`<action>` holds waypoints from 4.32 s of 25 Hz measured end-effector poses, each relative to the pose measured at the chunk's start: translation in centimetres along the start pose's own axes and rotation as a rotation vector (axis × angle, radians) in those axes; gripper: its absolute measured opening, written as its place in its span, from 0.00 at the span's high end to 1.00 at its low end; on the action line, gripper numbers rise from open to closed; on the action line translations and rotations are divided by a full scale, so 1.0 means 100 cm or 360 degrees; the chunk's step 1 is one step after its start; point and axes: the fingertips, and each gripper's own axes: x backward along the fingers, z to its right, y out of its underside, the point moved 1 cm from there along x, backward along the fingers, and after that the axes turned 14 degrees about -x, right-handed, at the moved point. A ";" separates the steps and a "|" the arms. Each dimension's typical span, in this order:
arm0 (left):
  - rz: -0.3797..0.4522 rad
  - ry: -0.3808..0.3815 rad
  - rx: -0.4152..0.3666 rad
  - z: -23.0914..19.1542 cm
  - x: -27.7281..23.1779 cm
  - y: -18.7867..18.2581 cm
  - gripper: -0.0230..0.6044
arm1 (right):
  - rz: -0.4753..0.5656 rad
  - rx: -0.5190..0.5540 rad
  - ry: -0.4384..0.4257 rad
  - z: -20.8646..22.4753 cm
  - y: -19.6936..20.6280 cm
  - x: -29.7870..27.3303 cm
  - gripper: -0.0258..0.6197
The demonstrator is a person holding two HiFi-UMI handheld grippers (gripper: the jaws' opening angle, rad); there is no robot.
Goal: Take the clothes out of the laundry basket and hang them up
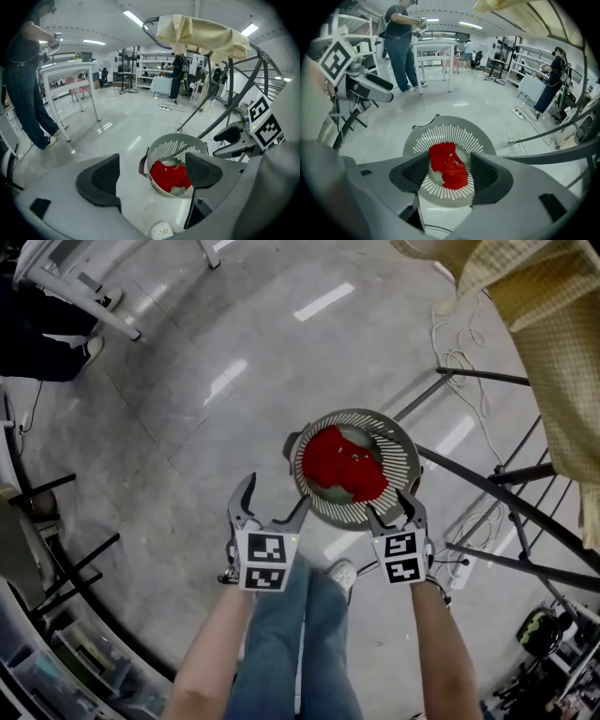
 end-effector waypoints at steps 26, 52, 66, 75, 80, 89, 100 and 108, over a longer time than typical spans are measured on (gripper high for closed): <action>-0.0038 0.0137 -0.0056 -0.012 -0.074 0.072 0.30 | -0.0472 0.0613 0.0022 0.017 0.084 -0.227 0.66; 0.0031 0.0028 -0.0095 -0.033 -0.128 0.081 0.34 | -0.0717 0.0655 0.0004 0.045 0.138 -0.306 0.91; 0.0056 0.0095 0.0039 -0.016 -0.087 0.052 0.39 | -0.0667 0.0464 -0.0066 0.037 0.095 -0.223 0.91; 0.0087 0.0210 0.0089 0.003 -0.060 0.036 0.48 | -0.0557 0.0406 -0.0097 0.023 0.057 -0.174 0.91; 0.0100 0.0321 0.0075 0.019 -0.046 0.020 0.40 | -0.0508 0.0413 -0.0106 0.022 0.041 -0.142 0.91; 0.0097 0.0386 0.0072 0.035 -0.025 0.001 0.39 | -0.0449 0.0423 -0.0153 0.014 0.020 -0.089 0.91; 0.0028 0.0411 -0.0075 0.058 -0.013 -0.009 0.54 | -0.0346 0.0226 -0.0226 0.007 -0.017 -0.029 0.92; -0.0052 0.0466 -0.0146 0.078 0.011 -0.017 0.54 | -0.0293 0.0190 -0.0253 -0.003 -0.040 0.032 0.92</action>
